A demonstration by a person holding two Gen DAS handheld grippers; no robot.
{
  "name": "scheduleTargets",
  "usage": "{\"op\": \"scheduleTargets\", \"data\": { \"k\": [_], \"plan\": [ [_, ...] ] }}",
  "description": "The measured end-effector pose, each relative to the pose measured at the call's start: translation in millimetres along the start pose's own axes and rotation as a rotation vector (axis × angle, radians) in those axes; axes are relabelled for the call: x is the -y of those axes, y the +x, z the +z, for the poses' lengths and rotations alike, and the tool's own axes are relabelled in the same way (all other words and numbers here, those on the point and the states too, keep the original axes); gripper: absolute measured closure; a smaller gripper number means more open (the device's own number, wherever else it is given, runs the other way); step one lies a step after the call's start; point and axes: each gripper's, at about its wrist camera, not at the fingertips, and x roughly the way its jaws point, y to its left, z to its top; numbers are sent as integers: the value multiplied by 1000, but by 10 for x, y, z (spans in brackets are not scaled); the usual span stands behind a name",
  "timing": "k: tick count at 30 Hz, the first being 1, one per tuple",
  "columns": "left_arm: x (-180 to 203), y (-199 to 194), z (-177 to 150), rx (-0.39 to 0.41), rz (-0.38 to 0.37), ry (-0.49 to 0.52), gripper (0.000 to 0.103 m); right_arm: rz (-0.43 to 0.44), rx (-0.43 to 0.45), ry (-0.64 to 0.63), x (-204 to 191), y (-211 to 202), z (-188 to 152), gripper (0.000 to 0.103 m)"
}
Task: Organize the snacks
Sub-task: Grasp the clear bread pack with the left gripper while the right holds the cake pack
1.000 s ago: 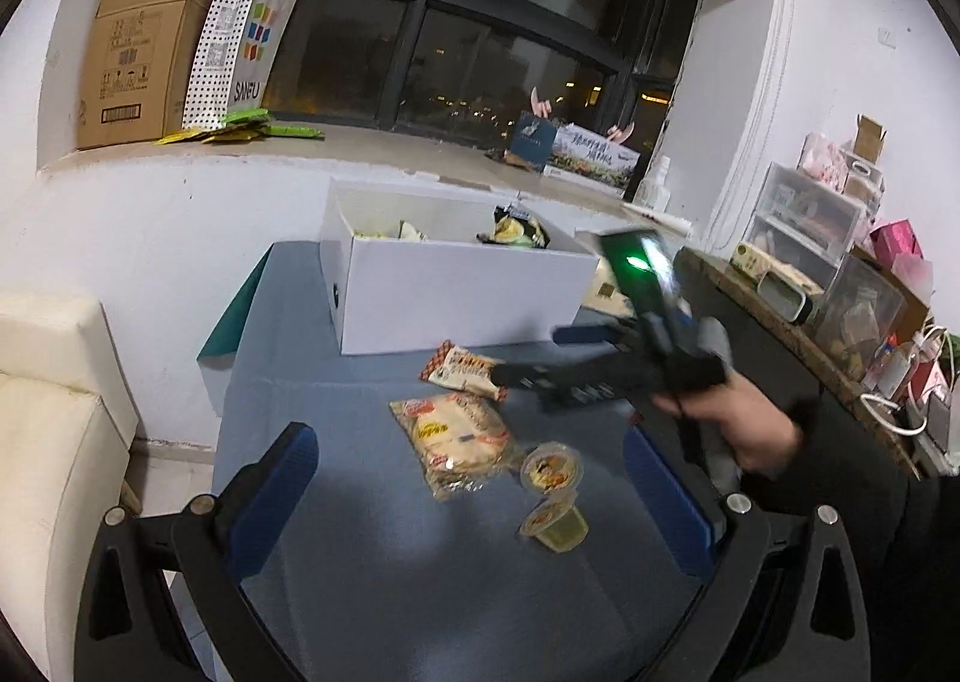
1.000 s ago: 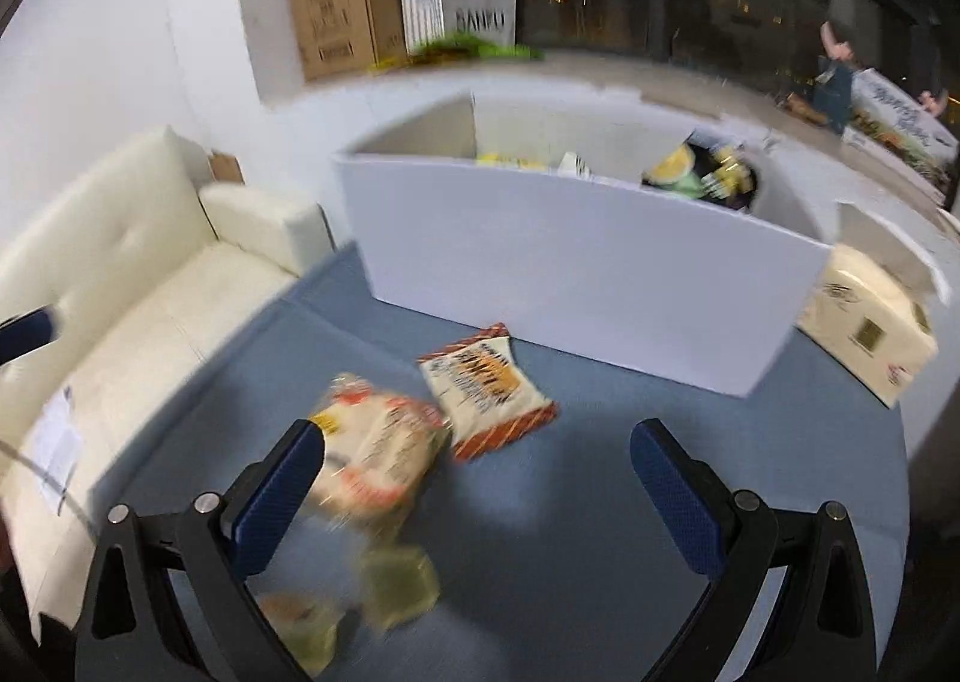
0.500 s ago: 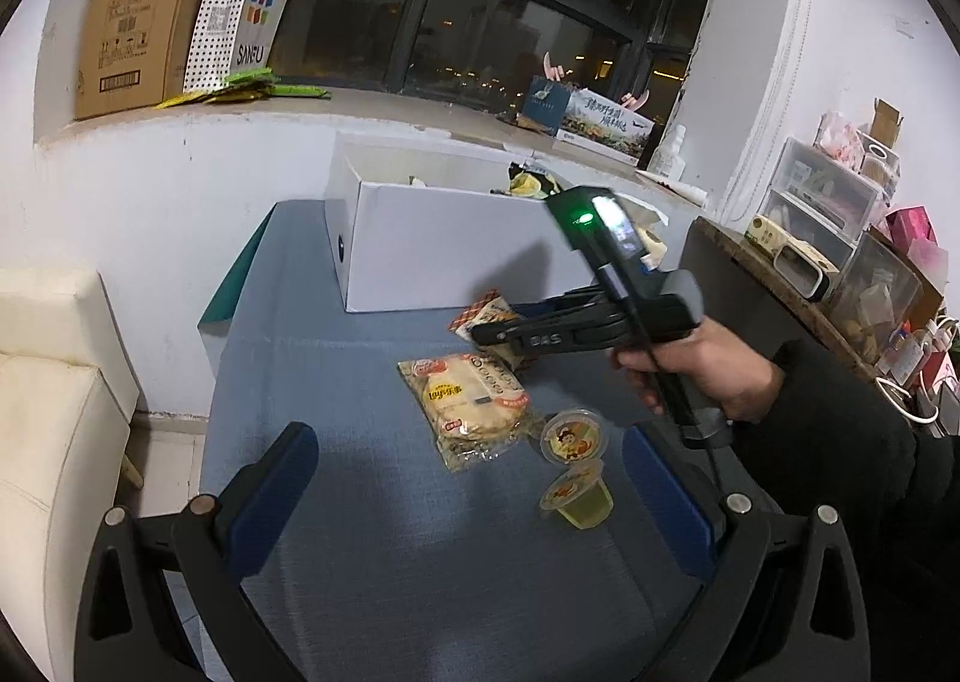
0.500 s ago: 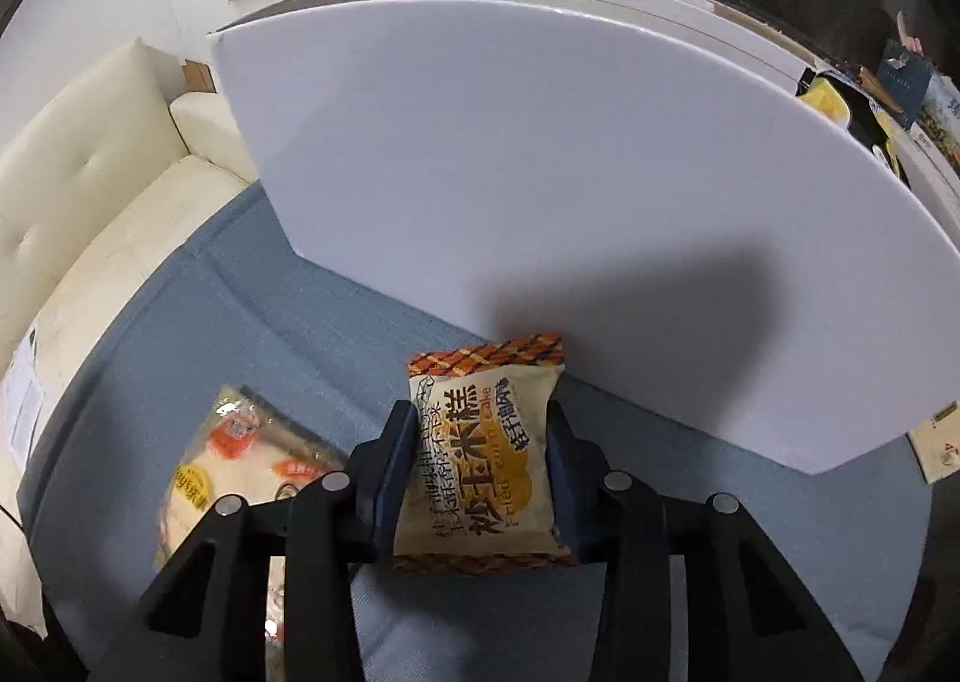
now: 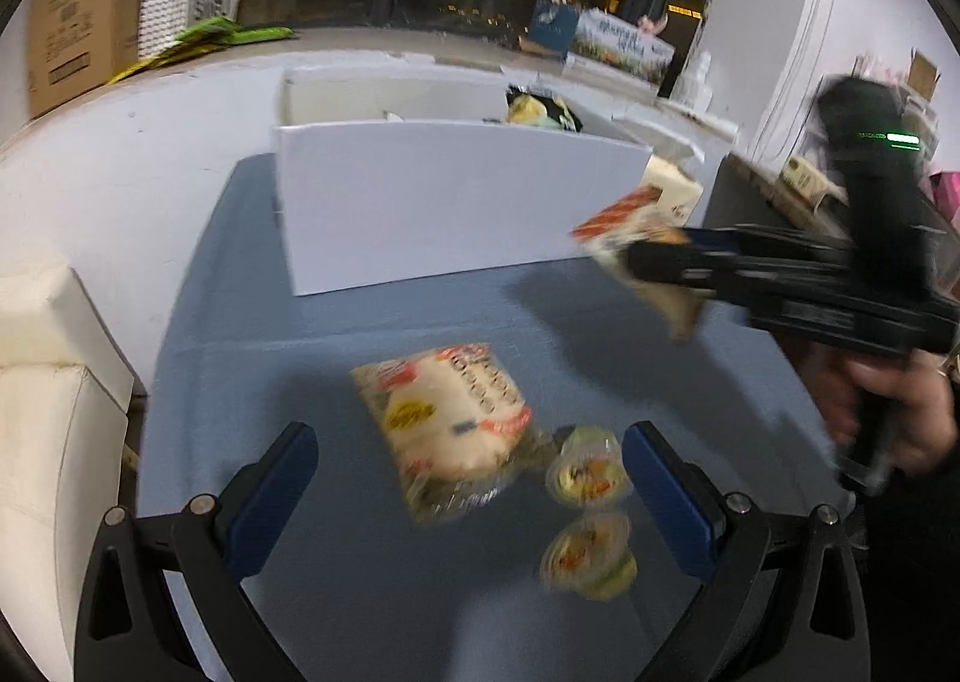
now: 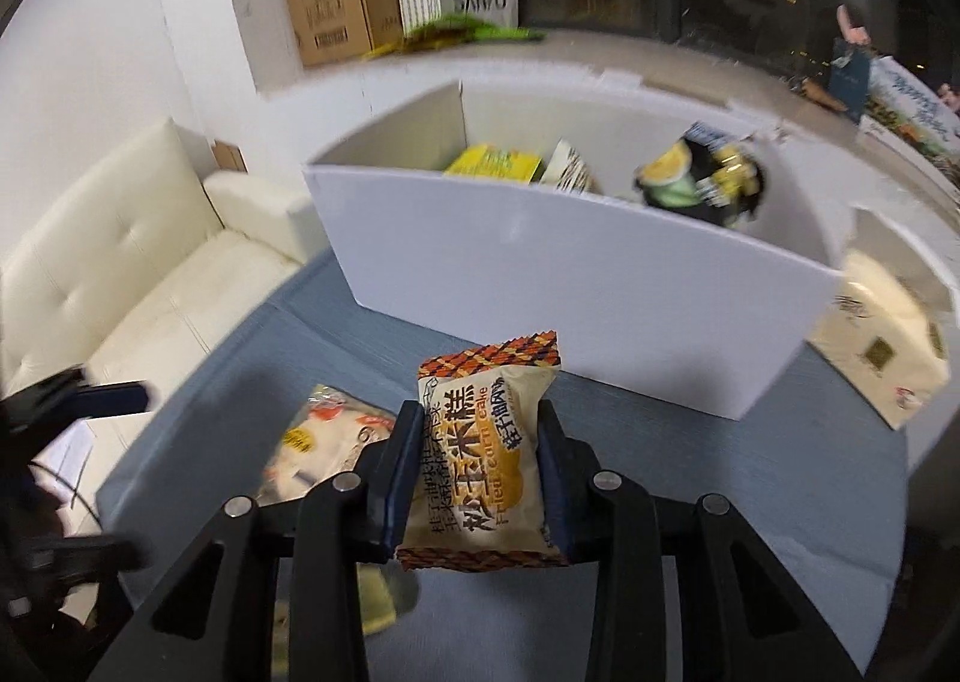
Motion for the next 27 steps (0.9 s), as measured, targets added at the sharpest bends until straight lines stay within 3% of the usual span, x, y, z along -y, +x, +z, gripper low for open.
{"op": "scheduleTargets", "data": {
  "k": [6,11,12,14,16,22,27],
  "plan": [
    [-9,556,190,-109,62,-52,0,-12,97,81,155,-525,-176,64],
    [-47,873,165,-185,139,-70,1,-40,153,123,259,-900,-423,64],
    [-15,878,166,-177,155,-53,4,-39,158,140,295,-950,-470,64],
    [61,883,165,-169,197,3,18,-33,168,169,346,-996,-530,64],
    [69,864,175,-165,172,2,25,-38,171,181,387,-1033,-584,64],
    [77,534,235,-57,93,10,26,-31,174,189,363,-999,-663,64],
    [145,8,566,105,17,31,26,2,176,213,344,-908,-577,64]
  ]
}}
